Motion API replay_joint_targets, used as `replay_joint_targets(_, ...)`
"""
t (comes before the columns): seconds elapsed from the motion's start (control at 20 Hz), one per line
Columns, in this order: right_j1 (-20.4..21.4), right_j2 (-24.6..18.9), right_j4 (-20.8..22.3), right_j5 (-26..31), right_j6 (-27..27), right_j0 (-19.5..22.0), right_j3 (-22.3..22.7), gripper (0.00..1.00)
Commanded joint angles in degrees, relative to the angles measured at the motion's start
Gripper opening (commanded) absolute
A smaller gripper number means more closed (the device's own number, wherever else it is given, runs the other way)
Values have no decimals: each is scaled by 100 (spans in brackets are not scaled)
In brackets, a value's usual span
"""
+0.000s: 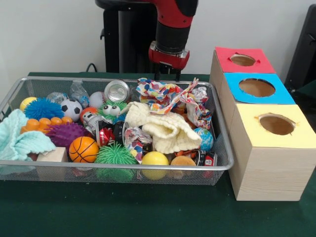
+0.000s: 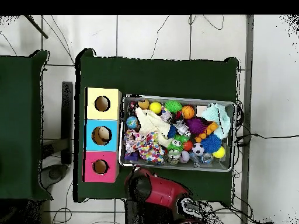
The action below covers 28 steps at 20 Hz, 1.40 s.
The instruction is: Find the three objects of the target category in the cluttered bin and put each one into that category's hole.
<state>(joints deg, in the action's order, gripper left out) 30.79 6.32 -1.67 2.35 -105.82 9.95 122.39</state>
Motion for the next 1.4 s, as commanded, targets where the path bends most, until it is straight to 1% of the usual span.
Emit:
replay_joint_targets(0.05,790,123,-63,1073,-522,-227,-551,100)
replay_joint_targets(0.3,1234,288,-11,1728,-510,-438,-570,100)
replay_joint_targets(0.4,1351,277,-8,1790,-529,-464,-605,100)
replay_joint_targets(0.5,1387,154,-46,1706,-560,-392,-645,100)
replay_joint_targets(0.65,1188,61,-85,1564,-603,-354,-886,100)
replay_joint_targets(0.85,1006,-29,-98,1303,-615,-248,-1082,100)
replay_joint_targets(1.0,819,-146,-52,1185,-529,-126,-1236,100)
replay_joint_targets(1.4,476,-230,104,1292,-325,-45,-1695,100)
